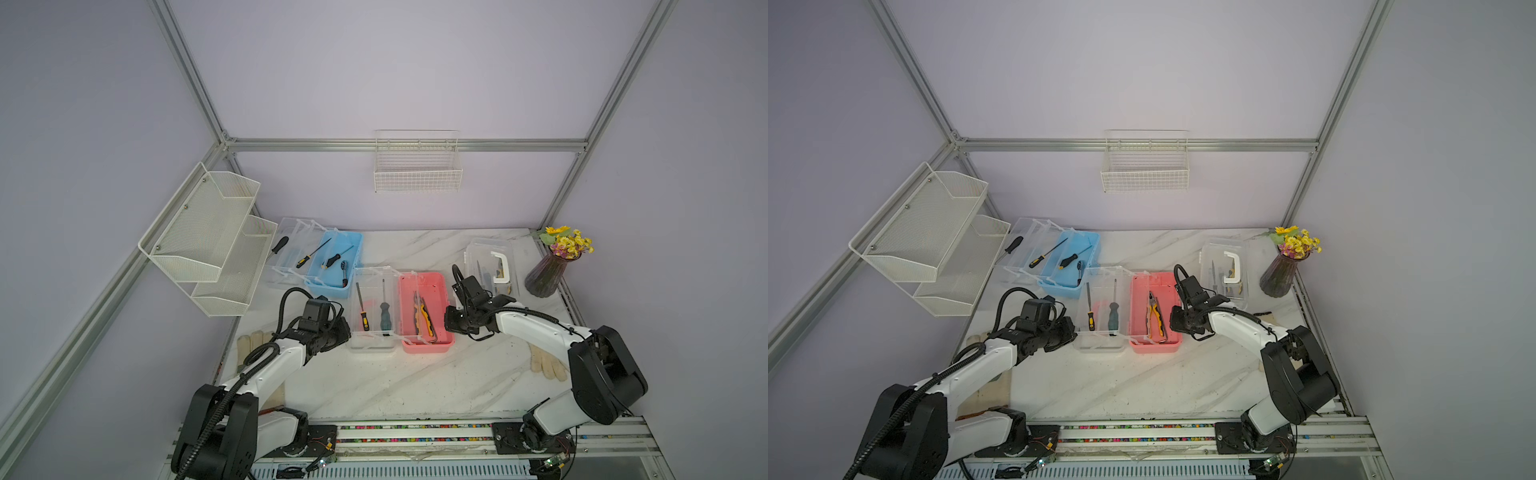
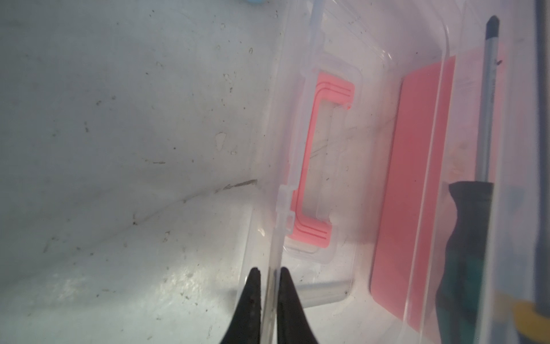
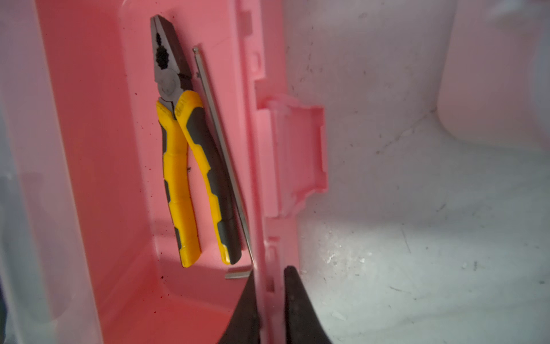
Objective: Close toolboxes
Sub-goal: Close the toolbox lid.
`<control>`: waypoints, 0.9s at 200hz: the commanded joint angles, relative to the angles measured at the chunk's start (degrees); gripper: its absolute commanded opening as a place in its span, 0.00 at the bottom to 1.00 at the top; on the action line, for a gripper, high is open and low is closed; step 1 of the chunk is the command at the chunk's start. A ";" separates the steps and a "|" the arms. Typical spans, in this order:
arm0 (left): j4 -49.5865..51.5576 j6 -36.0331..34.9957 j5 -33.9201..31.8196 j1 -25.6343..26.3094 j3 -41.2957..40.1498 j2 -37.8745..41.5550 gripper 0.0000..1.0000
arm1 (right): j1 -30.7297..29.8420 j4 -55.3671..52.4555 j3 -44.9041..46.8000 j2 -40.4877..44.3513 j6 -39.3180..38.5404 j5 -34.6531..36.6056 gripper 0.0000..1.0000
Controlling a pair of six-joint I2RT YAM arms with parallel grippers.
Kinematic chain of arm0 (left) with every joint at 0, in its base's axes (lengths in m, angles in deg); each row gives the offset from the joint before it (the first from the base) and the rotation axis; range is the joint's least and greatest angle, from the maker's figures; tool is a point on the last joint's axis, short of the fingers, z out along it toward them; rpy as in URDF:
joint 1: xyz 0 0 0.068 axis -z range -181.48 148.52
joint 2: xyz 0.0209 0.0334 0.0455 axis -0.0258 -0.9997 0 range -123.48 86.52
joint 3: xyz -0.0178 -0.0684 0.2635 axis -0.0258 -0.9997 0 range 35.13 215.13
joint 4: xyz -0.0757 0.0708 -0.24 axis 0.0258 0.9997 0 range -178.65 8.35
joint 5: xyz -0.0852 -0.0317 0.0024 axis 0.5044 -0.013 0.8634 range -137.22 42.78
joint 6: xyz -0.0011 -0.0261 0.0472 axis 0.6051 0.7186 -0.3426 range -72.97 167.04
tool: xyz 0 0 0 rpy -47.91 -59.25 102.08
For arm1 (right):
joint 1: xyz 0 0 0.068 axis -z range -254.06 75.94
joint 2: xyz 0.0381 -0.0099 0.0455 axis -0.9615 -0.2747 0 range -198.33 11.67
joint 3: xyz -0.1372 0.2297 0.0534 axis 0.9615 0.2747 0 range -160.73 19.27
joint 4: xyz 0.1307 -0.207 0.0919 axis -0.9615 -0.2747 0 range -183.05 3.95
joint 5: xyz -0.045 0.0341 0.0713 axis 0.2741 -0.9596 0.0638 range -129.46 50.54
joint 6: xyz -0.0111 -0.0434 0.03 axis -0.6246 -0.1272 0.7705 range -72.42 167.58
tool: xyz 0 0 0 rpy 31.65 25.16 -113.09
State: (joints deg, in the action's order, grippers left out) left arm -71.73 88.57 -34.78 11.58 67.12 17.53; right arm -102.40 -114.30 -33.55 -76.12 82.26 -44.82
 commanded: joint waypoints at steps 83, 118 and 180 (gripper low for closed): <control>21.17 -1.24 -16.57 9.35 12.56 4.50 0.00 | -6.73 -6.93 -1.80 0.85 -0.19 15.09 0.00; 28.25 0.02 -24.80 15.28 17.54 3.95 0.00 | -9.75 -7.33 -2.73 0.57 0.21 18.20 0.00; 35.56 0.87 -32.79 23.32 26.17 3.28 0.00 | -11.65 -5.24 -1.92 1.84 1.27 16.89 0.00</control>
State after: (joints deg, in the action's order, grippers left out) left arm -38.42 87.11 -61.86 32.89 87.95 20.72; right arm -112.86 -120.45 -34.94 -75.95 81.75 -28.34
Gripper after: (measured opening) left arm 0.060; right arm 0.123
